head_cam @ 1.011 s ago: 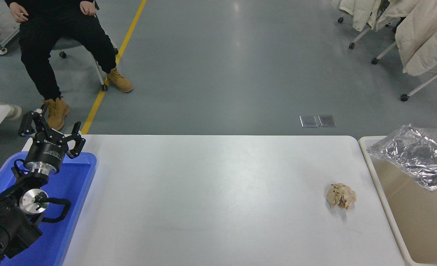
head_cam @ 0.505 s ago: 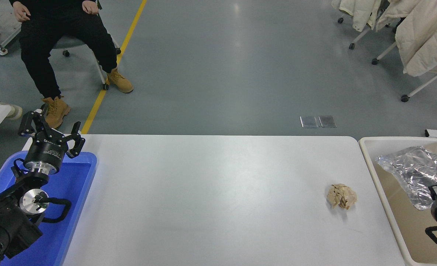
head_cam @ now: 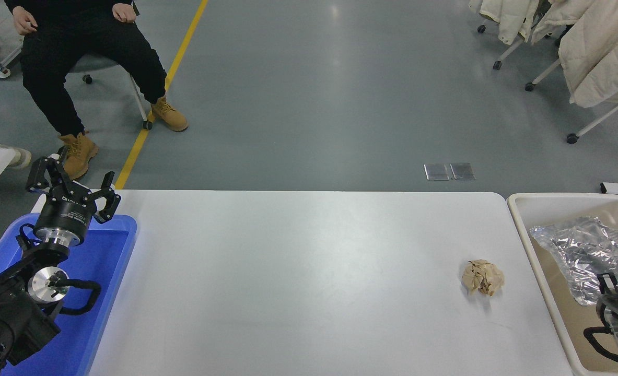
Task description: Clean the table surface
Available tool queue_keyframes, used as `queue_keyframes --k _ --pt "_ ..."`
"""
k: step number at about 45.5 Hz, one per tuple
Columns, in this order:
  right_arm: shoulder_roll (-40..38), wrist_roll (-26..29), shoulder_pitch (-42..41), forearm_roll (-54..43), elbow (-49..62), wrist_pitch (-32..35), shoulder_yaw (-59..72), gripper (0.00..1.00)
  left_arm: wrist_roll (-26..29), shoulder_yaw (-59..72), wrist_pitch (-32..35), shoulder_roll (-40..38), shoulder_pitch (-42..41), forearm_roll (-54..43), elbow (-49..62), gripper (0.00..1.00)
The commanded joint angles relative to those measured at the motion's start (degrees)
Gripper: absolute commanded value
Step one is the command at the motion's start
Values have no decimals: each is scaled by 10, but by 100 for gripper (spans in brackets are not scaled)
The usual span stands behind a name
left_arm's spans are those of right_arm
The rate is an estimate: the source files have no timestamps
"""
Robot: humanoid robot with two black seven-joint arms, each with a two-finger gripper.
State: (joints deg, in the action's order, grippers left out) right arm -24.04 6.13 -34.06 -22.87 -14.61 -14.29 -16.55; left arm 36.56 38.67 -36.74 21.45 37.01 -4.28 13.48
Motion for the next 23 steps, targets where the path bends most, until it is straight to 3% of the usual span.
queue_keyframes --k 1,13,23 --pt "2 -1 -11 1 -6 1 -2 100 0 0 0 0 0 0 0 100" --pt "-12 0 -17 3 -23 2 -4 100 0 0 0 0 0 0 0 100" --pt "-147 0 -6 3 -192 9 -38 100 0 0 0 0 0 1 0 100"
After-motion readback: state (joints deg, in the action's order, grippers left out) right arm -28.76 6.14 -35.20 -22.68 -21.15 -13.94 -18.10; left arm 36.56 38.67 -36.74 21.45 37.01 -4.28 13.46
